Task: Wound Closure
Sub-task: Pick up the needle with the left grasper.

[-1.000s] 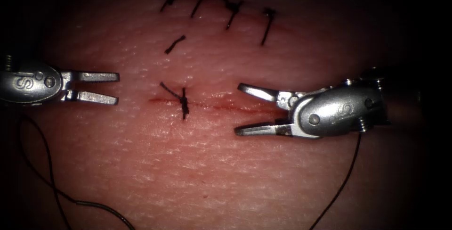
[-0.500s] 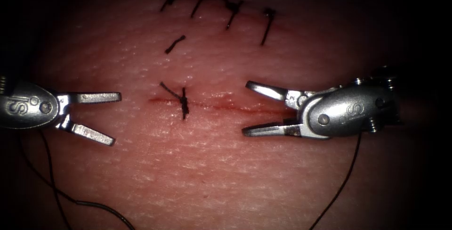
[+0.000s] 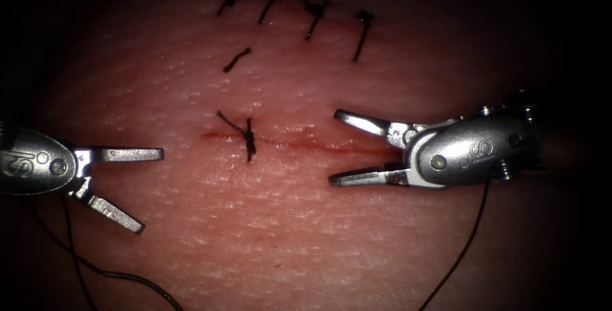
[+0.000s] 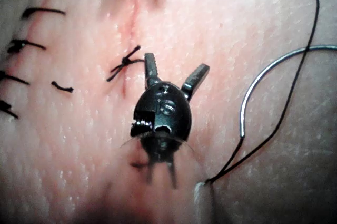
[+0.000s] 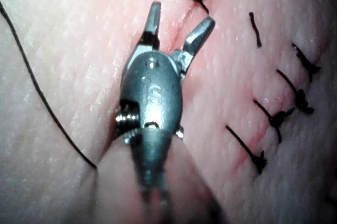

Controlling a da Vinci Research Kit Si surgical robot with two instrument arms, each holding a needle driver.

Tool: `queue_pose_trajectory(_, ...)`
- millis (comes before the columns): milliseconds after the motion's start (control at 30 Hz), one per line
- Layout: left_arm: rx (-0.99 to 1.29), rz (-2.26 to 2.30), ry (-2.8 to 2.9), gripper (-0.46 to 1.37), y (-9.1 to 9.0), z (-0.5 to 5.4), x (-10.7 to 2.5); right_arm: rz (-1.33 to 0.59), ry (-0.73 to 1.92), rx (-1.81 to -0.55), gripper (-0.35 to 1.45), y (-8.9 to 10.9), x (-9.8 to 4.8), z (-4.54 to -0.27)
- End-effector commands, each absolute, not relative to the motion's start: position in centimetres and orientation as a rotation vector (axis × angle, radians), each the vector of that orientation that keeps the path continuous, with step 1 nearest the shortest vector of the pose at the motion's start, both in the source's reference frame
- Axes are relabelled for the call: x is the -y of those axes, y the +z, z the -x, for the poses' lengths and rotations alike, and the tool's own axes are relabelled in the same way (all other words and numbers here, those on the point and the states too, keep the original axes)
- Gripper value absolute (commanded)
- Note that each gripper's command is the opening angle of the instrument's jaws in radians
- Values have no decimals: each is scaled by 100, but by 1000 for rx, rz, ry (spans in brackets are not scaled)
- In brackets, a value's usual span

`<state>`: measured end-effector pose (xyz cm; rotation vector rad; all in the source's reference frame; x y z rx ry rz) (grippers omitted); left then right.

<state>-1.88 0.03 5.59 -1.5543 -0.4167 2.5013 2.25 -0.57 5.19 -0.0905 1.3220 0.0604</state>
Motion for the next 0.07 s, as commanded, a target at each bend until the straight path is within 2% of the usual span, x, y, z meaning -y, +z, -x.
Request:
queue_pose_trajectory(33,409,1550,2501,61,560,188,-4,91,61,-1322,81,519,57,-226)
queue_pose_trajectory(67,406,1549,2501,61,560,188,-4,91,61,-1321,82,519,57,-226)
